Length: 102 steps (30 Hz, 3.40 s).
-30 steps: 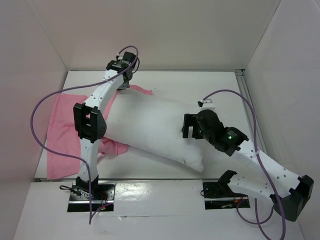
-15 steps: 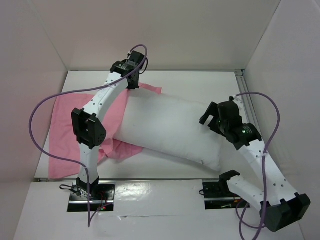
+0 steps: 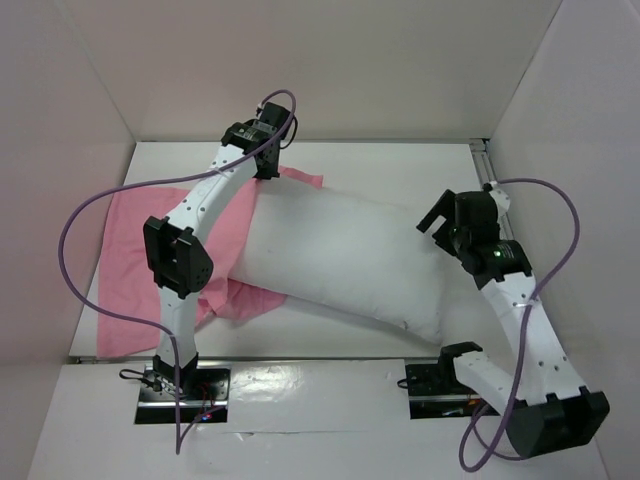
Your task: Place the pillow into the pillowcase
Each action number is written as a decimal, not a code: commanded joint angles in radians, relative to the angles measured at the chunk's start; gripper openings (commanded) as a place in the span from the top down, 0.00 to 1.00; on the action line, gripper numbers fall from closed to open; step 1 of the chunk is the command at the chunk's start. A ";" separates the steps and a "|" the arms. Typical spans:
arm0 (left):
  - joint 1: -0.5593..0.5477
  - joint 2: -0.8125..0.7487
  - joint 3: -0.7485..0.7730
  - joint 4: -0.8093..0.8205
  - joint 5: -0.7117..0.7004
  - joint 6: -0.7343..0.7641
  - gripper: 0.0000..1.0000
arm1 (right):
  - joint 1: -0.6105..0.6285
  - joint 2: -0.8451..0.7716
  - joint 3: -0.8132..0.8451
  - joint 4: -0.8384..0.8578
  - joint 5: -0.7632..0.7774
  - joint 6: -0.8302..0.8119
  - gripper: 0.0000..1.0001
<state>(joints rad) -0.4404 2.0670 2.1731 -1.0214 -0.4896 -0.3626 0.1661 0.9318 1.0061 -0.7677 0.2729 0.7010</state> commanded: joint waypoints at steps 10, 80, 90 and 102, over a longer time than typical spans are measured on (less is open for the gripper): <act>0.034 0.048 0.088 -0.025 0.080 -0.010 0.75 | 0.073 0.073 -0.251 0.377 -0.270 -0.101 1.00; -0.265 -0.079 0.223 0.096 0.570 -0.162 1.00 | 0.423 0.039 0.102 0.686 -0.497 -0.097 1.00; -0.215 0.047 0.153 0.109 0.618 -0.151 1.00 | 0.486 -0.111 -0.153 0.440 -0.270 -0.086 1.00; -0.065 -0.175 0.093 -0.016 0.350 -0.044 0.07 | 0.486 -0.088 0.054 -0.040 -0.037 -0.187 0.00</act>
<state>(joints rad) -0.6029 2.0422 2.2890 -1.0042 -0.0254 -0.4255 0.6502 0.8104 0.9310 -0.7300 0.1226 0.5686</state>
